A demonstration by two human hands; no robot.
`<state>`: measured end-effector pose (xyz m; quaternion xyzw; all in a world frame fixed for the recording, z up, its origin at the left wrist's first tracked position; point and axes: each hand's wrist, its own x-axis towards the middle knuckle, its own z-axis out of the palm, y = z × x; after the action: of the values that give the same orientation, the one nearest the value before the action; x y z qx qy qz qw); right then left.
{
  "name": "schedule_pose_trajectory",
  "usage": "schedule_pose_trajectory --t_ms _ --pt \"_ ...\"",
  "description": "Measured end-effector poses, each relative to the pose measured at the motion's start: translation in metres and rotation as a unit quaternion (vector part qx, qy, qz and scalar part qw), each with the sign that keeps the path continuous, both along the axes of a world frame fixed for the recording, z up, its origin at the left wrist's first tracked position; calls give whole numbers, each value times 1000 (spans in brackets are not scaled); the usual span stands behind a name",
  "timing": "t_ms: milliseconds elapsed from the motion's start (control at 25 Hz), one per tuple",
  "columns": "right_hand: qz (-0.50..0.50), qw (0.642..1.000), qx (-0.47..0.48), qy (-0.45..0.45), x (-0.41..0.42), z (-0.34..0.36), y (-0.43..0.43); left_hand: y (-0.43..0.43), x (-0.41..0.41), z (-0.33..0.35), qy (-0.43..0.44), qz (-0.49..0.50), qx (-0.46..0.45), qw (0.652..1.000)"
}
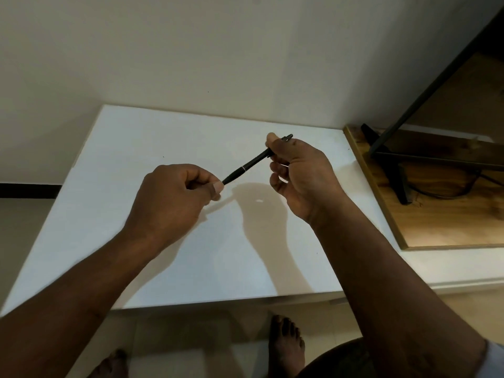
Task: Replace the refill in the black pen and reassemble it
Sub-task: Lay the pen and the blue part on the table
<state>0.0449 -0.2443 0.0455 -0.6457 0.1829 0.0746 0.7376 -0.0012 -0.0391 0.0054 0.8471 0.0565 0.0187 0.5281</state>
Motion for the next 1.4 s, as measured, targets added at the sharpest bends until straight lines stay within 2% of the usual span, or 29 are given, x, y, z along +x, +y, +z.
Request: schedule_pose_trajectory --t_ms 120,200,320,400,440,560,640,760,960,1160,1400 --pt "91 992 -86 -23 0 1 -7 12 9 -3 0 40 20 999" --pt "177 966 -179 -53 -2 2 -12 17 13 -5 10 56 5 998" --pt "299 888 -341 -73 -9 1 -13 20 15 -8 13 62 2 998" --pt "333 836 -429 -75 -12 -4 -9 21 16 -10 4 50 76 996" --pt "327 821 -460 -79 -12 -6 -7 22 16 -10 5 39 128 991" --pt "266 828 -486 -89 -11 -9 -7 24 14 -12 53 1 238 970" --pt "248 834 -487 -82 -9 -8 -9 23 13 -15 78 -16 278 957" --pt "251 832 -493 -45 -9 -11 -10 16 10 -19 59 0 312 948" --pt "240 810 -535 -16 -8 -19 -9 10 9 -21 55 23 297 953" --pt "222 831 -509 -9 -9 -23 -4 14 11 -10 97 -49 266 958" --pt "258 787 -560 14 -15 -30 8 14 11 -7 86 -102 282 950"
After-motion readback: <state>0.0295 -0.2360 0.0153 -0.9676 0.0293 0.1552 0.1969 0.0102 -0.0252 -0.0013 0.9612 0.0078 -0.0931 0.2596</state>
